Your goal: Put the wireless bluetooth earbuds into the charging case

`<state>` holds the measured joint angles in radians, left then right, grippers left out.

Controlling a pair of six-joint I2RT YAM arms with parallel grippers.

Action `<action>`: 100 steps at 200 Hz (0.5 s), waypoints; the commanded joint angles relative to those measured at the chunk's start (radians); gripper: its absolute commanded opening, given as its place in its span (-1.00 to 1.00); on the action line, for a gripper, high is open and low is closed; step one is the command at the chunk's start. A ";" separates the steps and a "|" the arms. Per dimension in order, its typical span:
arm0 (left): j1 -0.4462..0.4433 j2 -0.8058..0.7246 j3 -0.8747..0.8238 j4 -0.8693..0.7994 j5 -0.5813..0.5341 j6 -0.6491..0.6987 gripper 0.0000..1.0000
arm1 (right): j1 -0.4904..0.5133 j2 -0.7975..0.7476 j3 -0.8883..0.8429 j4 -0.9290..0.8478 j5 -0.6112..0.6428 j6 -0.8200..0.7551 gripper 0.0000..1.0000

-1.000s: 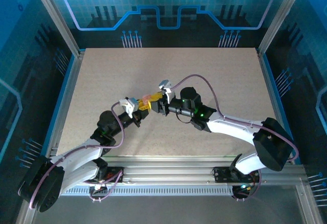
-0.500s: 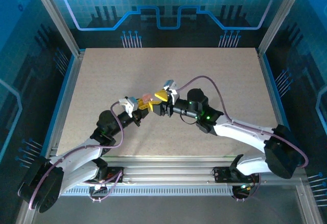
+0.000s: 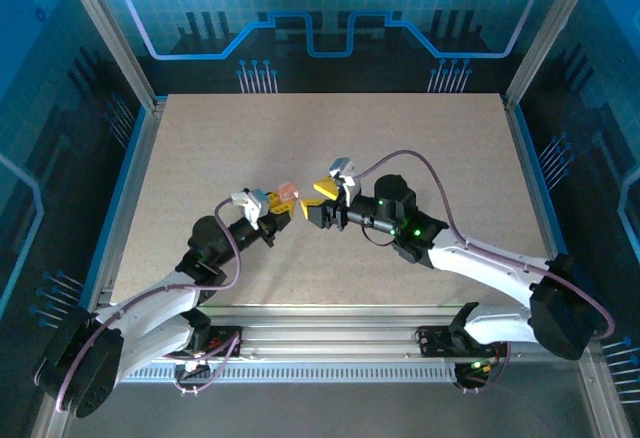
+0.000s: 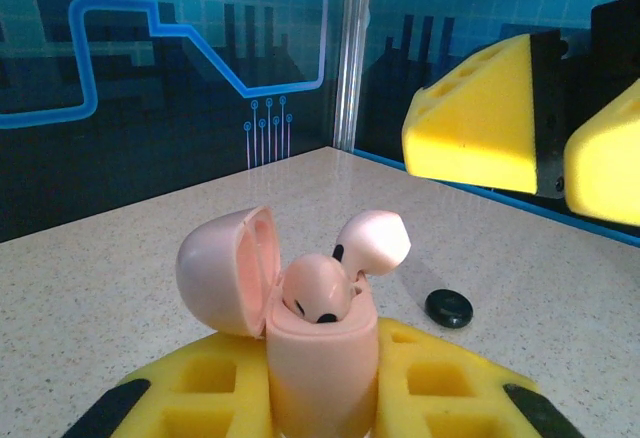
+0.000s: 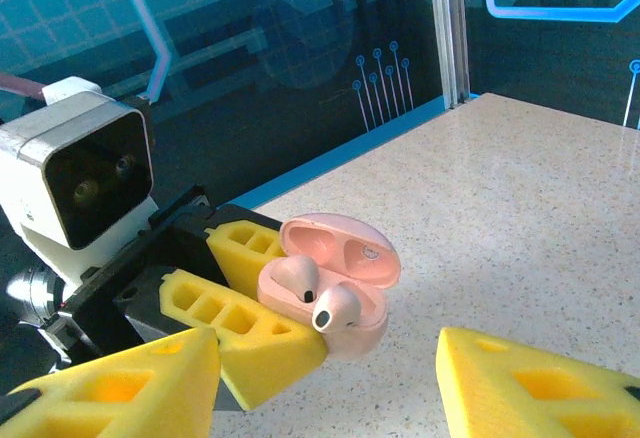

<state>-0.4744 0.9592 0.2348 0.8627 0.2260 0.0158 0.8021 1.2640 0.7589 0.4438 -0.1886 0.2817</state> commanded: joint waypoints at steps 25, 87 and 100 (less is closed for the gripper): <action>-0.004 -0.020 0.029 0.023 0.033 -0.017 -0.66 | -0.010 0.046 0.034 0.053 -0.018 0.019 0.20; -0.004 -0.025 0.025 0.019 0.038 -0.016 -0.66 | -0.012 0.095 0.073 0.081 -0.034 0.016 0.21; -0.003 -0.025 0.025 0.020 0.041 -0.017 -0.66 | -0.011 0.105 0.081 0.077 -0.030 0.017 0.20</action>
<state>-0.4744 0.9539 0.2348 0.8619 0.2409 0.0017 0.8017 1.3468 0.8013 0.4843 -0.2096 0.2920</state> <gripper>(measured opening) 0.205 0.600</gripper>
